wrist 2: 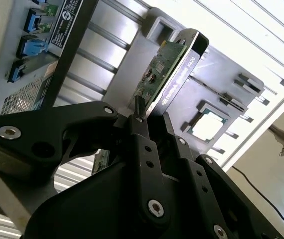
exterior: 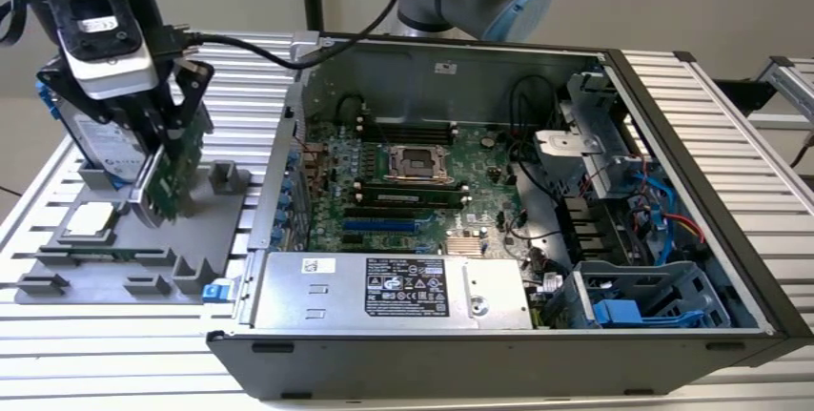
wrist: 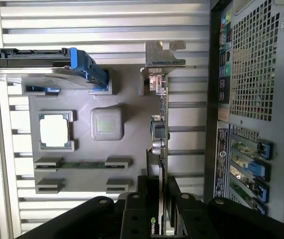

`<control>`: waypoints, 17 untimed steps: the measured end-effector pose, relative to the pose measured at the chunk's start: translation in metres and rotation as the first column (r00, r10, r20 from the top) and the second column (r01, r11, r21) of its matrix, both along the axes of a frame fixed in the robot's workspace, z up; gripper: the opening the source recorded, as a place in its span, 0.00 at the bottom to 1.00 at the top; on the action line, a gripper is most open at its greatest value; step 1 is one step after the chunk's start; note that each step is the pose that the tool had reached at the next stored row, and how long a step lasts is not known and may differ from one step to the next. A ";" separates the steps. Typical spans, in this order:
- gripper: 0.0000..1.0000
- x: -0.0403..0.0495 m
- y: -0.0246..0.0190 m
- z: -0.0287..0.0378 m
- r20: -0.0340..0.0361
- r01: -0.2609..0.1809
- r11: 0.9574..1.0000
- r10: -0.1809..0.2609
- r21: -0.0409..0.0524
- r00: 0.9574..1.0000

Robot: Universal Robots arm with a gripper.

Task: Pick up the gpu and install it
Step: 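Pick up the gpu and move the gpu toward the slot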

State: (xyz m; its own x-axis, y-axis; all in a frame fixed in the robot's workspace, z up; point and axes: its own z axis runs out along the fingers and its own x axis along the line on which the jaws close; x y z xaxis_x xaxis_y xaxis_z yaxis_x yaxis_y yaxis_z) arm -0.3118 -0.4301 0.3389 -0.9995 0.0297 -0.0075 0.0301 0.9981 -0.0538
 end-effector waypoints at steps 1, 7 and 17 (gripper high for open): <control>0.00 0.0000 0.0000 0.0011 0.000 0.000 1.000 0.000 0.000 1.000; 0.00 0.0000 0.0000 0.0079 0.000 0.000 1.000 0.000 0.000 1.000; 0.00 0.0000 0.0000 0.0209 0.000 0.000 1.000 0.000 0.000 1.000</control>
